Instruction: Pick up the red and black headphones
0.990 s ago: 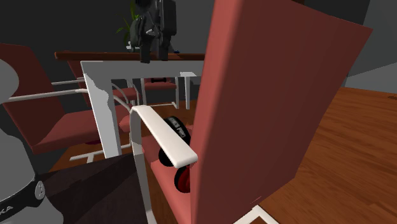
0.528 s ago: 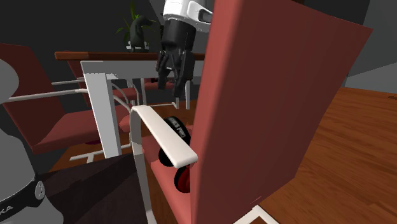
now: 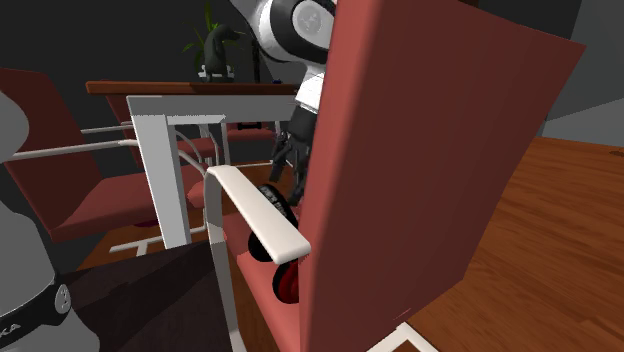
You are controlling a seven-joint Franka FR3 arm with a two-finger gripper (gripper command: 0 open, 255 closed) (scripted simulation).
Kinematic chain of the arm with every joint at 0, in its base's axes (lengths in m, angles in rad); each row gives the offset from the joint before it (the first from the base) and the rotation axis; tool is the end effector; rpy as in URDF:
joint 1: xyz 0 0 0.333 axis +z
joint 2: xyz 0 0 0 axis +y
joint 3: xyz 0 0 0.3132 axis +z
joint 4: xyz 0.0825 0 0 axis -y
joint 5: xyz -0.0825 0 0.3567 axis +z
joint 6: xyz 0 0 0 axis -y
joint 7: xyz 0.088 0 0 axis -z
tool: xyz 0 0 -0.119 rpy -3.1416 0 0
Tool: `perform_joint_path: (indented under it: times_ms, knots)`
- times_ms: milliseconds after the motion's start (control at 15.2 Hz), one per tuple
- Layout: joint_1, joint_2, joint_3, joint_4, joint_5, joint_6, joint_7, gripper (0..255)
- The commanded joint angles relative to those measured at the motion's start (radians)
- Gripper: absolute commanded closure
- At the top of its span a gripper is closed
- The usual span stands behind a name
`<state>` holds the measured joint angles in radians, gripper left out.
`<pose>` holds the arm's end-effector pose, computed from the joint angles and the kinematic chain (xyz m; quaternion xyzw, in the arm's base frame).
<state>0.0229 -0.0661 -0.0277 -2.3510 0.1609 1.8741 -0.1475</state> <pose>0.4192 0.0120 0.3363 -0.9760 -0.0307 0.1974 0.0863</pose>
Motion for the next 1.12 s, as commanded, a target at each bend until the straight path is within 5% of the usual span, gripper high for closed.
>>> perform_joint_path:
  times_ms: [0, 198, 858, 924, 1056]
  knots:
    - [0.002, 0.085, -0.001, 0.027, 0.042, 0.017, -0.007, 0]
    - [0.002, 0.217, 0.003, 0.078, 0.105, 0.037, -0.022, 0]
    - [0.002, 0.302, 0.008, 0.067, 0.12, 0.127, -0.047, 0]
    - [0.002, 0.303, 0.008, 0.068, 0.12, 0.128, -0.048, 255]
    - [0.002, 0.302, 0.008, 0.067, 0.12, 0.128, -0.048, 255]
